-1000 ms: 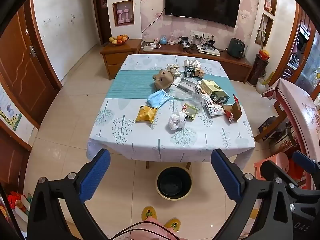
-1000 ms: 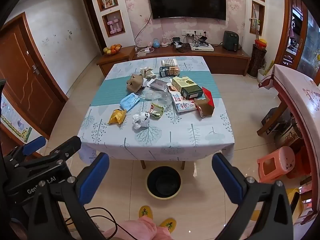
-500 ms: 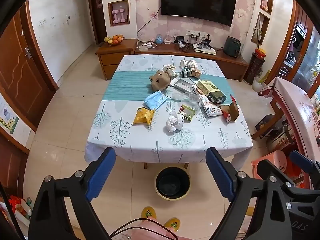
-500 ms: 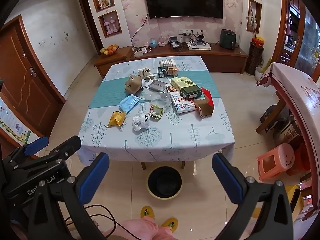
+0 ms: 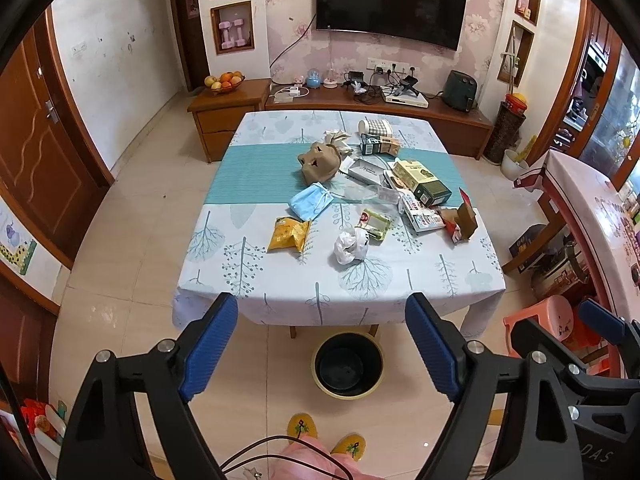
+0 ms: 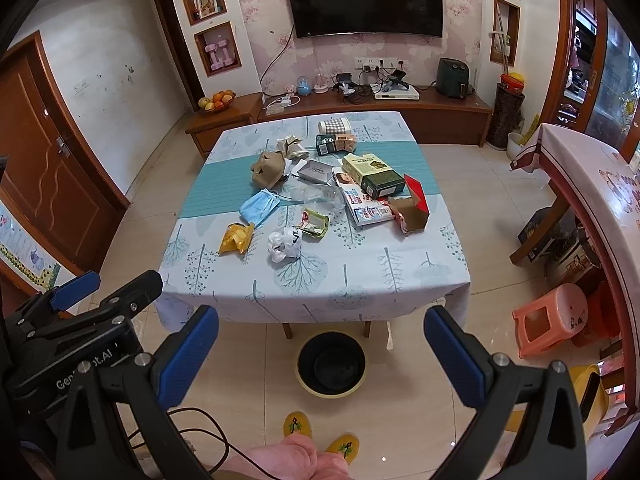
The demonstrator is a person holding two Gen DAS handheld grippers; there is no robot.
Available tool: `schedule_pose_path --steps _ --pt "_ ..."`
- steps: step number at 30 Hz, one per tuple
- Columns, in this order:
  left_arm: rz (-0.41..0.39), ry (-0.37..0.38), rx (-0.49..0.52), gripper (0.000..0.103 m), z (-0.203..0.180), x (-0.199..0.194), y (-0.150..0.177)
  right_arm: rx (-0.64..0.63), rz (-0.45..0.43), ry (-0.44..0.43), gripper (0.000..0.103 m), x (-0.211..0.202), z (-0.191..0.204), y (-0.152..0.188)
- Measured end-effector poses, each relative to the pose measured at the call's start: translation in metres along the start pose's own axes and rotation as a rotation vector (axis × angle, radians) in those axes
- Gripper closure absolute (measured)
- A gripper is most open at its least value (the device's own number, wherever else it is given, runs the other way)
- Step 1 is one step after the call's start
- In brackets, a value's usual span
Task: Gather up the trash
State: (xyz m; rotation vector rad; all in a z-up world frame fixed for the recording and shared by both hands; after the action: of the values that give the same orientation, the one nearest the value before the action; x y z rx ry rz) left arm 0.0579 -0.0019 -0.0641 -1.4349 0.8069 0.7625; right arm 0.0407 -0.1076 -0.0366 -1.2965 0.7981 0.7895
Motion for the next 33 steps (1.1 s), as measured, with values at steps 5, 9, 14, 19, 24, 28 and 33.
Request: schedule_pose_path --steps 5,9,14,19,24,28,33 --pt "-0.013 -0.001 -0.007 0.019 0.007 -0.006 -0.002 -0.014 -0.013 0.008 0.000 -0.004 0.007 0.000" --pt "-0.018 -0.012 -0.015 0.019 0.011 -0.009 -0.003 -0.031 -0.016 0.017 0.000 -0.006 0.010 0.000" --pt "-0.036 -0.008 -0.020 0.019 0.014 -0.017 -0.003 -0.033 -0.023 0.016 0.000 -0.007 0.013 0.001" --pt "-0.038 -0.004 -0.022 0.019 0.015 -0.016 -0.003 -0.035 -0.028 0.016 0.000 -0.011 0.013 -0.001" --pt "-0.043 -0.001 -0.013 0.019 0.013 -0.019 -0.003 -0.031 -0.038 0.013 0.000 -0.018 0.007 -0.004" --pt "-0.046 0.007 -0.013 0.019 0.010 -0.021 -0.003 -0.029 -0.048 0.009 0.000 -0.024 0.004 -0.005" --pt "-0.045 0.016 -0.020 0.019 0.005 -0.022 -0.002 -0.030 -0.049 0.011 0.000 -0.028 0.002 -0.005"
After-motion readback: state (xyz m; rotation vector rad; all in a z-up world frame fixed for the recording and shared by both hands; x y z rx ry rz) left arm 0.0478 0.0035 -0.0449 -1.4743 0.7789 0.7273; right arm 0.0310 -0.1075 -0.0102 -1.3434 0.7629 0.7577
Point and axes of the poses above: each gripper's, at about its wrist camera, not at the fingertips, and x roughly the way its jaws point, z to its left, y to its underside, the point moved 9 cm from there along x, roughly the way its jaws point, and after that the axes turned 4 degrees about z, right-handed, at the moved point
